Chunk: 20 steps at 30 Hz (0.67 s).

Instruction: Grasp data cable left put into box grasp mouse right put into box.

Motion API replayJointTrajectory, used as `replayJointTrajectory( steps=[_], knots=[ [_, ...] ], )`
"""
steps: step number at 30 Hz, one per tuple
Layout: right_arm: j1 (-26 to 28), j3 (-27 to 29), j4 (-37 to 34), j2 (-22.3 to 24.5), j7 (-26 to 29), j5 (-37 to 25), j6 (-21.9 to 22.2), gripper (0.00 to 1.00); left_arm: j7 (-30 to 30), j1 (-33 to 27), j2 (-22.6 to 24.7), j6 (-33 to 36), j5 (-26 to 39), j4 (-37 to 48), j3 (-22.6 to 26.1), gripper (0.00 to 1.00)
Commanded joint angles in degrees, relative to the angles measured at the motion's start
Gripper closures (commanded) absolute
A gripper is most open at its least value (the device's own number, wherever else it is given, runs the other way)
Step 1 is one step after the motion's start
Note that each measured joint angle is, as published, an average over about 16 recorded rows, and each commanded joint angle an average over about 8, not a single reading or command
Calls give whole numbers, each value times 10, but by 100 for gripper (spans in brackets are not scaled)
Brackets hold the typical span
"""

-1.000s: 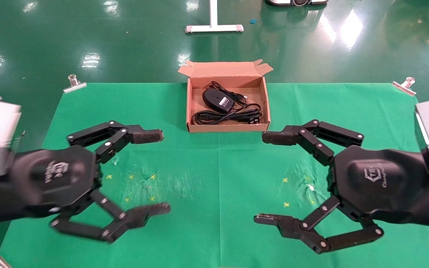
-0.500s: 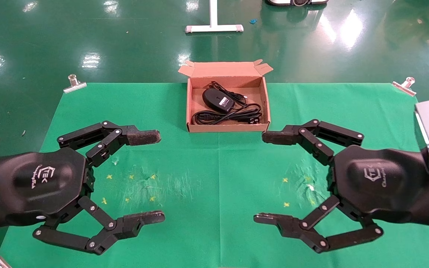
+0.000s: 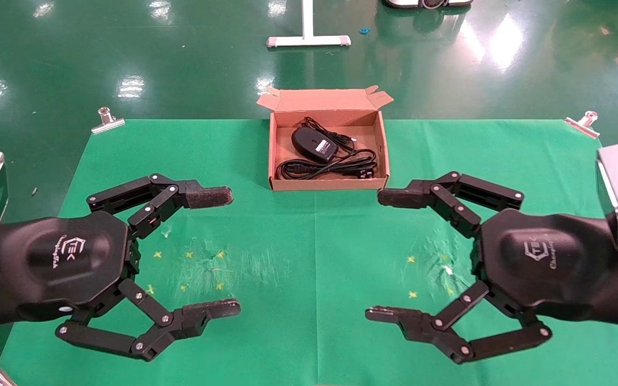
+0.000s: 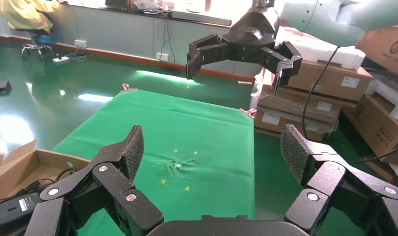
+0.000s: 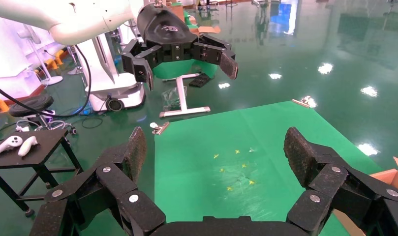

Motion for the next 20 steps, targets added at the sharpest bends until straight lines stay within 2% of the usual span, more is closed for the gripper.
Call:
replayJointTrajectory(
  steps=[1, 20],
  knots=[
    [0, 0, 0, 0, 0, 0, 0, 0, 0, 0, 0, -1, 1, 0, 0, 0],
    [0, 0, 0, 0, 0, 0, 0, 0, -1, -1, 1, -2, 4, 0, 2, 0]
  ],
)
